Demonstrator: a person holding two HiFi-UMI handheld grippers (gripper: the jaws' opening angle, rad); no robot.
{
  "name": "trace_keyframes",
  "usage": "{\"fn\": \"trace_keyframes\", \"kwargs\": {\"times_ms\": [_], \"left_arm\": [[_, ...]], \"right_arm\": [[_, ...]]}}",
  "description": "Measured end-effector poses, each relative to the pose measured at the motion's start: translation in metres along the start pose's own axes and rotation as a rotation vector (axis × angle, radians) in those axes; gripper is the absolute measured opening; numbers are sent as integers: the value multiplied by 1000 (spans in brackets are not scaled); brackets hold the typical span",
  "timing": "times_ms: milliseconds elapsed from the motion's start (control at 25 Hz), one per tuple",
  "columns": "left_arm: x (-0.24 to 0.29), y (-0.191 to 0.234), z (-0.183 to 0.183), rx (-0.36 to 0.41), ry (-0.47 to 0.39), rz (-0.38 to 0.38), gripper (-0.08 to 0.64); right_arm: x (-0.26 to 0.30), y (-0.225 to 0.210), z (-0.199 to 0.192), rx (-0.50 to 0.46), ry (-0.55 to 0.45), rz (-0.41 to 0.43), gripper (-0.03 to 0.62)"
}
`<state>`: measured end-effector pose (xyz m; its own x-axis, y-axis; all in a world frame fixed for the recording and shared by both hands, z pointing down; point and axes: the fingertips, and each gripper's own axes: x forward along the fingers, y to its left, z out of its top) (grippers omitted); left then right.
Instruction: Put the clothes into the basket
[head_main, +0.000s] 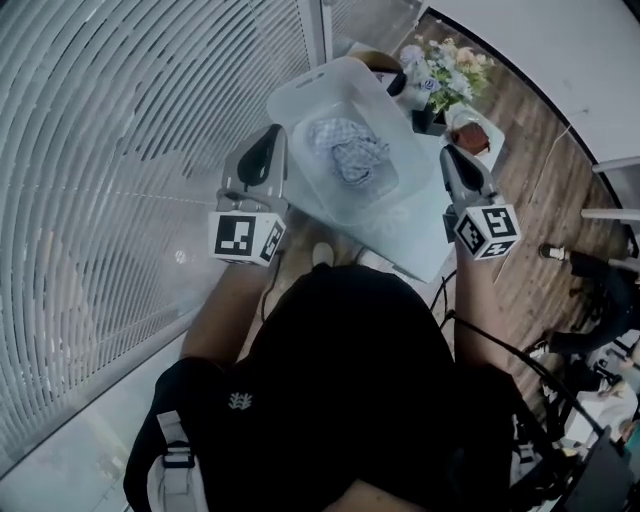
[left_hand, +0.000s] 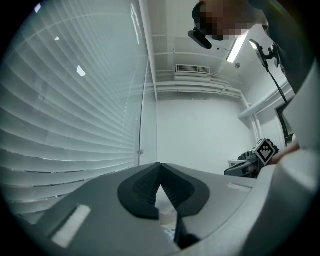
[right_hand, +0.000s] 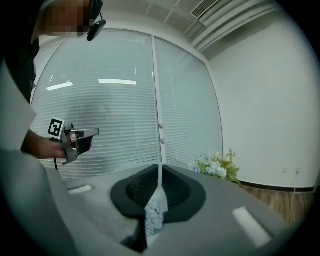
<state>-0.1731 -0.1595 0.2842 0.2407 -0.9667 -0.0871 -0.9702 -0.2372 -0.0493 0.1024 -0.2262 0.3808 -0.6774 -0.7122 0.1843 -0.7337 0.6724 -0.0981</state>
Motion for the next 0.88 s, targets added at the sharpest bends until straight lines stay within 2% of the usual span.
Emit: {"fn": "trace_keyframes", "kwargs": {"times_ms": [80,280,560,880], "left_arm": [[0,-3,2,0,-1,-2,6],[4,-12,-6,-1,7,-8,6],[0,-14,-22,-8,30,4,6],[6,-24,-21,1,33,-9,6]], "right_arm": [[-8,-2,-1,-12,-9,-14,3],[-19,-8,-9,-103,-5,-49,2],[-29,-7,-14,-99,-9,-42,2],[-29,-3,-15,-92,-10,-20,2]]}}
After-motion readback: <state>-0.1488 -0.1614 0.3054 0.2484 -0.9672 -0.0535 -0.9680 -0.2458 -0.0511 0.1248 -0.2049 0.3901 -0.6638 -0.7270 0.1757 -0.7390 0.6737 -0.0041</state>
